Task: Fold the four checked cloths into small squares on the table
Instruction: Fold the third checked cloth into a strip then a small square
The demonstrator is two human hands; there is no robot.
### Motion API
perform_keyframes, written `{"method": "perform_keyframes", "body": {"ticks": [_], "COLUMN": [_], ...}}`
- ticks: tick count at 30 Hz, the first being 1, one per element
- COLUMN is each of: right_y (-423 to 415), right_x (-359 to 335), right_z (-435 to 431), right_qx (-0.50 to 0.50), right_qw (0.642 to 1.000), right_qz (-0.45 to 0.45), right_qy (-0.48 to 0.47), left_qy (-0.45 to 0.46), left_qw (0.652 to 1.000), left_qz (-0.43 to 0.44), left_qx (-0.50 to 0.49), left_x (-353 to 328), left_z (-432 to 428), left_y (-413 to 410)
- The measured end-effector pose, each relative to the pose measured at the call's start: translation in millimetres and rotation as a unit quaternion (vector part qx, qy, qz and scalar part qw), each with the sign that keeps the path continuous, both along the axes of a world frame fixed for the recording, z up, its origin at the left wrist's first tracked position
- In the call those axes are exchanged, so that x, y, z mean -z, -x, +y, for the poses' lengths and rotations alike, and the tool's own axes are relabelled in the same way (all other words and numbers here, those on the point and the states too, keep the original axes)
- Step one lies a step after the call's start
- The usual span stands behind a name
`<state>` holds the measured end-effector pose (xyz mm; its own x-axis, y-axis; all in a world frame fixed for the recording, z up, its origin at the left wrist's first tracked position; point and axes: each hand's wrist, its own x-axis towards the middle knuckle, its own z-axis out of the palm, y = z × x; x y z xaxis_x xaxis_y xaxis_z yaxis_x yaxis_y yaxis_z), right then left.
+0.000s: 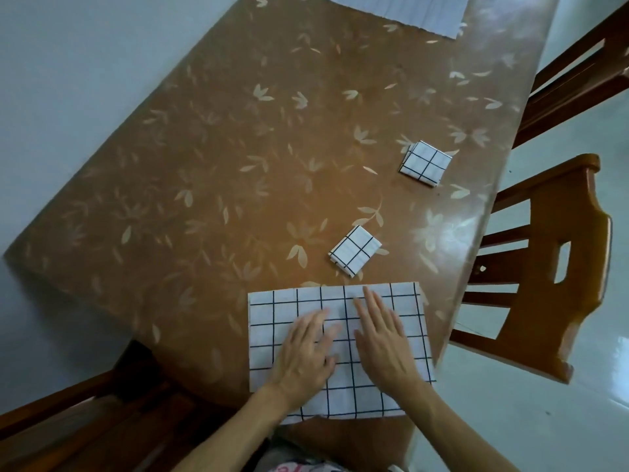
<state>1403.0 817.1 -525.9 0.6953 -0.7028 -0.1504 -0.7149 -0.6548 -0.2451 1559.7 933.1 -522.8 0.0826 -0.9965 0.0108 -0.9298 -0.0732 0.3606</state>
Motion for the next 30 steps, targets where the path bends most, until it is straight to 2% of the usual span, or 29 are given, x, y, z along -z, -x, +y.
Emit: {"method": "perform_keyframes", "body": {"ticks": [2,8,16,20,23,25,28,30], "right_y": [0,22,50,69,81,90,110,124], "right_x": [4,16,27,23,14,5,-4,-5], "right_z": [9,35,28,17,16,19,31,36], "right_qx": [-0.033,-0.091,-0.107,-0.088,-0.072,-0.077,-0.127,-0.162], "right_qw": [0.999,0.995,0.992,0.993,0.996,0.995,0.990,0.984], "right_qz": [0.009,0.006,0.049,0.065,0.032,0.003,-0.034,-0.047], "right_qy": [-0.008,-0.044,-0.036,-0.044,-0.050,-0.057,-0.055,-0.055], "left_qy": [-0.022,-0.075,-0.145,-0.136,-0.096,-0.056,-0.010,0.006], "left_qw": [0.999,0.994,0.985,0.985,0.992,0.998,0.996,0.997], "left_qz": [-0.019,-0.077,-0.097,-0.107,-0.067,-0.033,-0.046,-0.051], "left_qx": [0.027,-0.015,0.008,-0.024,-0.043,0.000,0.074,0.059], "left_x": [9,23,28,20,13,10,8,8], "left_z": [7,28,39,45,54,68,90,97], "left_y": [20,36,8,2,14,27,50,59]}}
